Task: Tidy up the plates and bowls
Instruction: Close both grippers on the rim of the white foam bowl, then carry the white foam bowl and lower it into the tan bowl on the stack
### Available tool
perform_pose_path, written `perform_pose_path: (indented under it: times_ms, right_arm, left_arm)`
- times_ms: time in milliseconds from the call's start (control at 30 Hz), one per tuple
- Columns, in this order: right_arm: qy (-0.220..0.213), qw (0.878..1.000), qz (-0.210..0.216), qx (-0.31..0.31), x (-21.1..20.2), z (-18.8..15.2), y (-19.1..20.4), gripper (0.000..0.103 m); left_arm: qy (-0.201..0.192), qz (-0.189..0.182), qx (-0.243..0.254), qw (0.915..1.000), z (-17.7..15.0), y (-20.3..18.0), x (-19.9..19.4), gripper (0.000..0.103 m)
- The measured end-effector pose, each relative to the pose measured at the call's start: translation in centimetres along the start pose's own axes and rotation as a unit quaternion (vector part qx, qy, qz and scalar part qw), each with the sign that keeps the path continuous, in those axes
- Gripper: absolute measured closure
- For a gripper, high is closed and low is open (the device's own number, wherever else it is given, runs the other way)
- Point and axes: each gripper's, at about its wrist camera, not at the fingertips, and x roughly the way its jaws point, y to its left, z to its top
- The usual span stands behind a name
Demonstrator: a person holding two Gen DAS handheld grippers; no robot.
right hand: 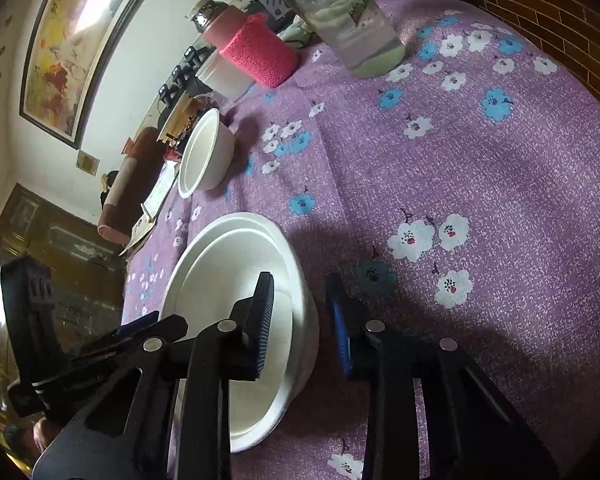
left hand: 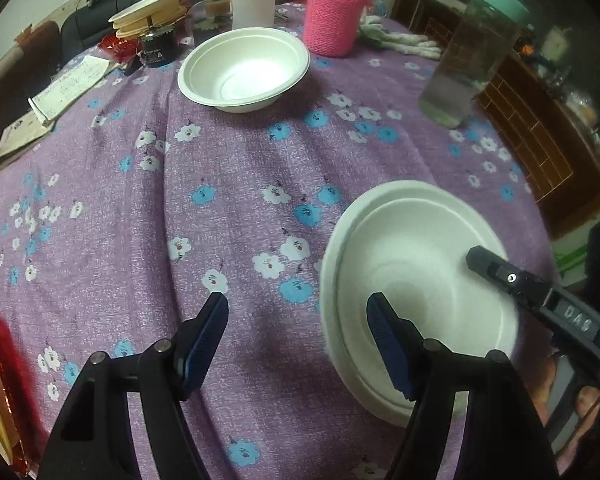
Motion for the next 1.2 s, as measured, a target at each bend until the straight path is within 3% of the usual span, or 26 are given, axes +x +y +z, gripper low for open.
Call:
perform_pose_path:
  times_ms: [200, 300, 367, 467, 733, 1000, 1200]
  right_arm:
    - [0.005, 1.0, 0.004, 0.01, 0.5, 0.0, -0.2, 0.076]
    - [0.007, 1.0, 0.008, 0.009, 0.7, -0.1, -0.2, 0.078]
    - [0.008, 1.0, 0.002, 0.0, 0.8, -0.2, 0.1, 0.088]
    - [0.009, 1.0, -0.006, -0.011, 1.1, -0.4, 0.4, 0.091]
    - [0.006, 1.0, -0.004, -0.012, 1.1, -0.5, 0.4, 0.091]
    - [0.042, 0.997, 0.057, 0.037, 2.1, -0.6, -0.5, 0.091]
    - [0.064, 0.992, 0.091, 0.052, 3.6, -1.5, 1.2, 0.091]
  left_arm:
    - [0.0, 0.01, 0.004, 0.9999, -0.1, 0.3, 0.5, 0.034]
    - [-0.001, 0.007, 0.007, 0.9999, -0.1, 0.4, 0.6, 0.046]
    - [0.001, 0.0, 0.009, 1.0, -0.2, 0.4, 0.7, 0.053]
    - [0.001, -0.009, 0.013, 0.9999, -0.3, 0.2, 0.8, 0.06]
    - [-0.002, -0.036, 0.03, 0.9989, -0.5, -0.8, 0.8, 0.092]
    - [-0.028, -0.026, 0.033, 0.9987, -1.2, 0.1, -1.0, 0.093]
    - [-0.043, -0.022, 0.017, 0.9987, -2.2, 2.4, -2.7, 0.093]
